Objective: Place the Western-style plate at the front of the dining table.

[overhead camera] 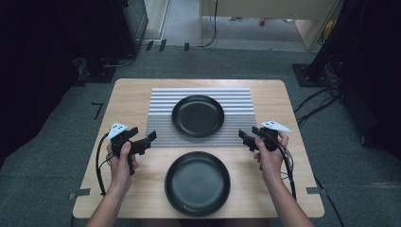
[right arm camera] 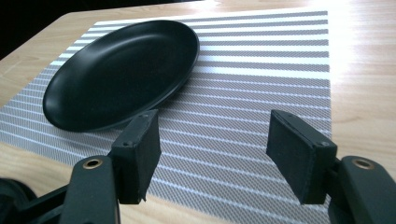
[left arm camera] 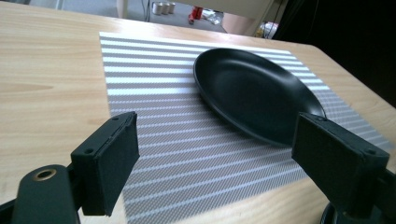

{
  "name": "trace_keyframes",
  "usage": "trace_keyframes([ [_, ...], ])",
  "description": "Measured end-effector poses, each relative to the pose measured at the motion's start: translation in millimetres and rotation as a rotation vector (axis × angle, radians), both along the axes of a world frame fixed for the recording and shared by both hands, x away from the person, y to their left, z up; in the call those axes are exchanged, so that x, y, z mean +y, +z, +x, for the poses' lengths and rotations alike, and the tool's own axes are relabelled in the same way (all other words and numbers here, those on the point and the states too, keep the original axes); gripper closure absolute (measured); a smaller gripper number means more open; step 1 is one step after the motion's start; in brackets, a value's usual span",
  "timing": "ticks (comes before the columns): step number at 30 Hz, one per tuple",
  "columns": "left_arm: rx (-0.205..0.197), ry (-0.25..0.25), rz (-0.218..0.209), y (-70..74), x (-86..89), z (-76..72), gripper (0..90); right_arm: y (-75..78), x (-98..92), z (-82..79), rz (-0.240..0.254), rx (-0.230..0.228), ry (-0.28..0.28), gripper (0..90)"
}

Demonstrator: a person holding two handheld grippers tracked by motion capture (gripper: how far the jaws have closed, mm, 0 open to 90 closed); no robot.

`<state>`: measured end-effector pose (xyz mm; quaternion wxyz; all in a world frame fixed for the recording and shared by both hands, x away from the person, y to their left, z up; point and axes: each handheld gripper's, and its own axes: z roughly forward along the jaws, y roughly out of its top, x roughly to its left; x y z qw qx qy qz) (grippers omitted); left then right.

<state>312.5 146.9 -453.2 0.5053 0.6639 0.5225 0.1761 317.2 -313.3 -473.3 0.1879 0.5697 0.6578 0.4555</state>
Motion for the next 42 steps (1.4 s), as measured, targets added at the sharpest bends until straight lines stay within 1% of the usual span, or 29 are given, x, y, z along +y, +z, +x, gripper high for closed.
trace_keyframes([
  [5, -0.011, 0.004, 0.018, -4.6, 3.8, -10.8, 14.7, -2.5, -8.4, -12.1, 0.0, -0.005, 0.0, 34.8],
  [9, -0.016, 0.012, 0.021, -10.2, 8.2, -18.2, 14.2, -4.5, -15.6, -22.0, -0.002, -0.006, -0.006, 34.8],
  [14, -0.001, 0.027, 0.03, -18.2, 17.6, -26.2, 14.2, -8.4, -27.3, -34.5, -0.005, -0.003, -0.017, 34.8],
  [17, 0.002, 0.038, 0.036, -21.8, 24.2, -31.9, 14.2, -11.8, -36.0, -41.6, -0.005, 0.0, -0.028, 34.8],
  [21, 0.01, 0.044, 0.059, -26.7, 34.1, -38.6, 14.2, -17.8, -47.9, -50.7, 0.003, 0.008, -0.043, 35.0],
  [26, 0.021, 0.078, 0.065, -35.2, 49.9, -46.1, 14.2, -26.9, -64.1, -61.7, -0.002, 0.018, -0.065, 35.2],
  [28, 0.029, 0.091, 0.075, -40.0, 55.1, -49.1, 14.2, -29.1, -70.3, -66.4, 0.0, 0.024, -0.073, 35.3],
  [32, 0.037, 0.098, 0.101, -46.0, 62.1, -53.8, 14.1, -32.1, -81.5, -75.6, -0.009, 0.027, -0.088, 35.2],
  [38, 0.054, 0.1, 0.117, -52.8, 70.5, -60.0, 13.5, -36.8, -96.3, -88.3, -0.021, 0.033, -0.11, 35.1],
  [42, 0.062, 0.111, 0.128, -56.8, 75.9, -65.1, 13.5, -42.0, -105.3, -95.9, -0.031, 0.045, -0.123, 34.9],
])
